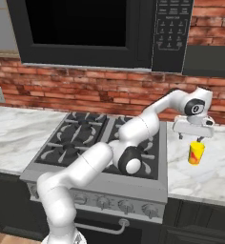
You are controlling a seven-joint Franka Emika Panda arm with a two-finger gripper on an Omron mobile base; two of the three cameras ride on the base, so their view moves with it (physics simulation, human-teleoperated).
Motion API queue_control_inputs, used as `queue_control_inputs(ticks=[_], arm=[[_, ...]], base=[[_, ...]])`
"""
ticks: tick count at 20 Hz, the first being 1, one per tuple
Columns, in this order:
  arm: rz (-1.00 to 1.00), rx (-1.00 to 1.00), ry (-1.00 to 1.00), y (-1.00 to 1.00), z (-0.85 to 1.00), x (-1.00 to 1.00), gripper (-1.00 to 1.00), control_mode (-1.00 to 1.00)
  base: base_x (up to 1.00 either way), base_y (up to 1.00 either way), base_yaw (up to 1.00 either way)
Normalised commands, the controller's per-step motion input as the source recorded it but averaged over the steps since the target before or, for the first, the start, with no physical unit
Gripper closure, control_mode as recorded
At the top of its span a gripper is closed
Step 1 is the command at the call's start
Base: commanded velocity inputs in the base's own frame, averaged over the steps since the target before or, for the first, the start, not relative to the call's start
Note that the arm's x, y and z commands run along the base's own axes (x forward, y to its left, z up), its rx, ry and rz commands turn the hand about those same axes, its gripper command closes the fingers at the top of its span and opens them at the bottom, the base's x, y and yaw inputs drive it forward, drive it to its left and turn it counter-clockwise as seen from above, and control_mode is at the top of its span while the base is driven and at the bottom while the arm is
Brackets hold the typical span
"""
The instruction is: Pick the cup and bowl from the counter and place them on the counter next to the sink.
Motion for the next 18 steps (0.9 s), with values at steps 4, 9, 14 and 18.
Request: queue_control_inputs(ticks=[4, 9, 14, 18], arm=[[0.0, 0.0, 0.0, 0.04, -0.29, 0.0, -1.0, -1.0], [0.0, 0.0, 0.0, 0.15, -0.33, 0.0, -1.0, -1.0], [0.0, 0.0, 0.0, 0.21, -0.28, 0.0, -1.0, -1.0], [0.0, 0.0, 0.0, 0.13, -0.2, -0.03, -1.0, -1.0]], base=[[0.0, 0.0, 0.0], [0.0, 0.0, 0.0], [0.0, 0.0, 0.0], [0.0, 0.0, 0.0]])
